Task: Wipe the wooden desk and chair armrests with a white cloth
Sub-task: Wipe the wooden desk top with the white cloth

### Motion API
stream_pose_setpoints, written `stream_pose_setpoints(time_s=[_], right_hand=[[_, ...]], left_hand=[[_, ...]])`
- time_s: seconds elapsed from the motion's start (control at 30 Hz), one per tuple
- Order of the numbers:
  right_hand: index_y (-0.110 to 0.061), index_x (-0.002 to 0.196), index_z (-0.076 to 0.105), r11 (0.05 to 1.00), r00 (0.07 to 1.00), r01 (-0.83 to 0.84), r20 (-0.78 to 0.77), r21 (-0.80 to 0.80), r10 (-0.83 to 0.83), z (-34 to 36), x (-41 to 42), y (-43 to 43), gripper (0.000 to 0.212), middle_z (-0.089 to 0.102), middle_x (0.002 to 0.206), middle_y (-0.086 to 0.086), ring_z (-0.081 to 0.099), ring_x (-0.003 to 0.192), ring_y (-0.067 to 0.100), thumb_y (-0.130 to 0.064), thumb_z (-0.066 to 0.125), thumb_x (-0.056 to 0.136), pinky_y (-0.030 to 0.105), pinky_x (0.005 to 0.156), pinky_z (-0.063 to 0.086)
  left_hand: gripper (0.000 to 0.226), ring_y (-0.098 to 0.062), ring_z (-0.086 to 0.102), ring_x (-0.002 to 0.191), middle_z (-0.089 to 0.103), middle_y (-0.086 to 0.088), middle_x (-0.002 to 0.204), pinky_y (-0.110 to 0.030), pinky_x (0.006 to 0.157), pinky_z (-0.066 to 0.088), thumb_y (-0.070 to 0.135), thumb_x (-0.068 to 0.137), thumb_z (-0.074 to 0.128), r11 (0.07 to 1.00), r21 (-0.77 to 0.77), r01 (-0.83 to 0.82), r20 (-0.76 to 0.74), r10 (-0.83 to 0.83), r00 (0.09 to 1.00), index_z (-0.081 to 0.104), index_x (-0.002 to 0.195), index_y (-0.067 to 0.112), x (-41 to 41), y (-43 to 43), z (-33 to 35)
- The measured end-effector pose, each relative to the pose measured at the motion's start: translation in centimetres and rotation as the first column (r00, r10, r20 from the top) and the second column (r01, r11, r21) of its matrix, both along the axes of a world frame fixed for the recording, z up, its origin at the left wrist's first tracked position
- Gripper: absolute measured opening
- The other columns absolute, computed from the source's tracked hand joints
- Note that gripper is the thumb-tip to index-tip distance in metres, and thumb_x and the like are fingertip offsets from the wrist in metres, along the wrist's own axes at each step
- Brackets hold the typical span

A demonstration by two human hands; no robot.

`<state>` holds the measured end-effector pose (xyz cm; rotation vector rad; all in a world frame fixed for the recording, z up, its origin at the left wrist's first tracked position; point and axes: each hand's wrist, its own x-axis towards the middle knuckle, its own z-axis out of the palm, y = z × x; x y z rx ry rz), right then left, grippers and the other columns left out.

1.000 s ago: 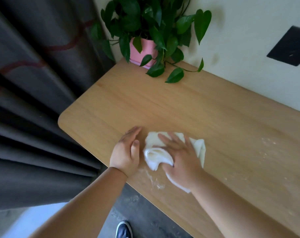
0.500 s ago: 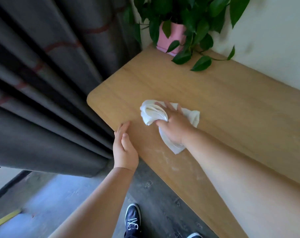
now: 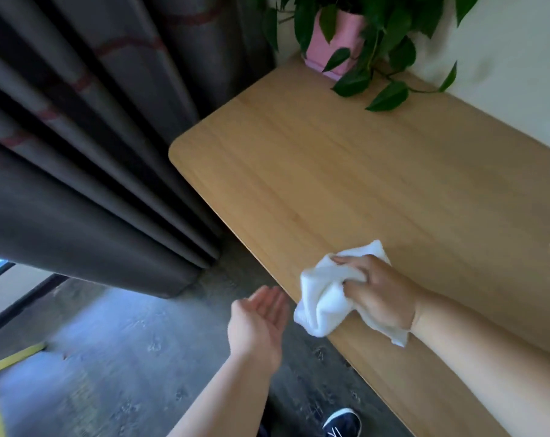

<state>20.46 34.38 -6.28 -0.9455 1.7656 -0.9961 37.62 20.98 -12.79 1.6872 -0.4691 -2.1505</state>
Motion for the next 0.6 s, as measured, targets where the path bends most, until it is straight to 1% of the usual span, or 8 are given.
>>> stream_pose_setpoints(time_s=[0.1, 0.2, 0.27, 0.3, 0.37, 0.43, 0.5, 0.6], right_hand=[[-0.015, 0.067, 0.067, 0.946, 0.946, 0.322, -0.011, -0.022, -0.323, 2.1, -3.3, 0.7, 0.038, 0.056, 0.054, -0.006, 0.053, 0.056, 0.013, -0.050, 0.053, 0.070, 0.037, 0.054, 0.041], [-0.025, 0.068, 0.065, 0.910, 0.893, 0.407, -0.175, -0.078, -0.415, 3.7, -6.1, -2.1, 0.031, 0.058, 0.051, -0.011, 0.049, 0.047, 0.000, -0.051, 0.049, 0.071, 0.026, 0.052, 0.041], [-0.040, 0.079, 0.070, 0.951, 0.925, 0.302, -0.222, -0.065, -0.309, 3.5, -5.9, -4.8, 0.017, 0.069, 0.069, -0.018, 0.062, 0.069, -0.003, -0.044, 0.053, 0.082, 0.026, 0.069, 0.049], [-0.042, 0.098, 0.072, 0.972, 0.939, 0.232, -0.253, -0.033, -0.232, 2.4, -5.7, -5.7, 0.020, 0.075, 0.095, -0.017, 0.066, 0.097, 0.003, -0.039, 0.055, 0.089, 0.031, 0.090, 0.049], [-0.029, 0.138, 0.062, 0.987, 0.930, 0.156, -0.343, 0.042, -0.133, 0.0, -4.5, -6.3, 0.040, 0.059, 0.146, -0.006, 0.036, 0.144, 0.008, -0.029, 0.054, 0.098, 0.034, 0.123, 0.020], [-0.023, 0.145, 0.057, 0.994, 0.923, 0.109, -0.373, 0.024, -0.092, -1.4, -3.3, -5.0, 0.049, 0.048, 0.156, -0.005, 0.021, 0.152, 0.006, -0.029, 0.049, 0.097, 0.034, 0.127, 0.005], [-0.027, 0.142, 0.061, 1.000, 0.926, 0.026, -0.378, 0.017, -0.017, -1.8, -1.9, -2.6, 0.059, 0.052, 0.153, -0.011, 0.028, 0.153, 0.016, -0.039, 0.041, 0.088, 0.040, 0.126, 0.013], [-0.032, 0.135, 0.067, 1.000, 0.947, -0.024, -0.320, 0.013, 0.026, -1.3, 0.6, 1.5, 0.059, 0.056, 0.148, -0.018, 0.031, 0.151, 0.011, -0.036, 0.039, 0.083, 0.037, 0.126, 0.014]], left_hand=[[0.055, -0.041, 0.073, 0.103, 0.075, -0.028, 0.113, -0.047, 0.083, 0.059, 0.027, 0.102, 0.029, 0.875, 0.288, 0.388, -0.146, -0.360, 0.921, 0.061, 0.127, -0.010, 0.6, 1.1, -1.3], [0.065, -0.043, 0.074, 0.103, 0.072, -0.033, 0.117, -0.045, 0.077, 0.064, 0.031, 0.102, 0.026, 0.649, 0.331, 0.685, -0.291, -0.620, 0.728, 0.071, 0.117, -0.013, 0.7, -0.1, -2.2], [0.063, -0.042, 0.073, 0.108, 0.070, -0.033, 0.122, -0.042, 0.076, 0.064, 0.033, 0.102, 0.030, 0.522, 0.313, 0.794, -0.324, -0.727, 0.605, 0.072, 0.117, -0.012, 0.3, -1.1, -2.4], [0.061, -0.042, 0.072, 0.110, 0.070, -0.033, 0.123, -0.042, 0.077, 0.064, 0.034, 0.101, 0.035, 0.476, 0.299, 0.827, -0.332, -0.761, 0.558, 0.071, 0.119, -0.012, 0.0, -1.4, -2.5], [0.060, -0.042, 0.071, 0.113, 0.070, -0.032, 0.124, -0.041, 0.078, 0.063, 0.037, 0.099, 0.042, 0.423, 0.274, 0.864, -0.342, -0.797, 0.499, 0.070, 0.121, -0.011, -0.7, -1.9, -2.5], [0.059, -0.042, 0.069, 0.116, 0.069, -0.032, 0.125, -0.043, 0.083, 0.062, 0.037, 0.096, 0.046, 0.403, 0.256, 0.879, -0.361, -0.803, 0.474, 0.069, 0.122, -0.011, -0.8, -2.0, -2.4], [0.059, -0.044, 0.067, 0.119, 0.068, -0.033, 0.126, -0.045, 0.087, 0.061, 0.034, 0.091, 0.050, 0.410, 0.242, 0.879, -0.394, -0.787, 0.476, 0.068, 0.123, -0.012, -0.5, -1.7, -2.1], [0.060, -0.043, 0.066, 0.121, 0.068, -0.032, 0.128, -0.046, 0.091, 0.059, 0.034, 0.089, 0.051, 0.391, 0.241, 0.888, -0.395, -0.796, 0.458, 0.068, 0.125, -0.010, -0.2, -0.7, -1.7]])
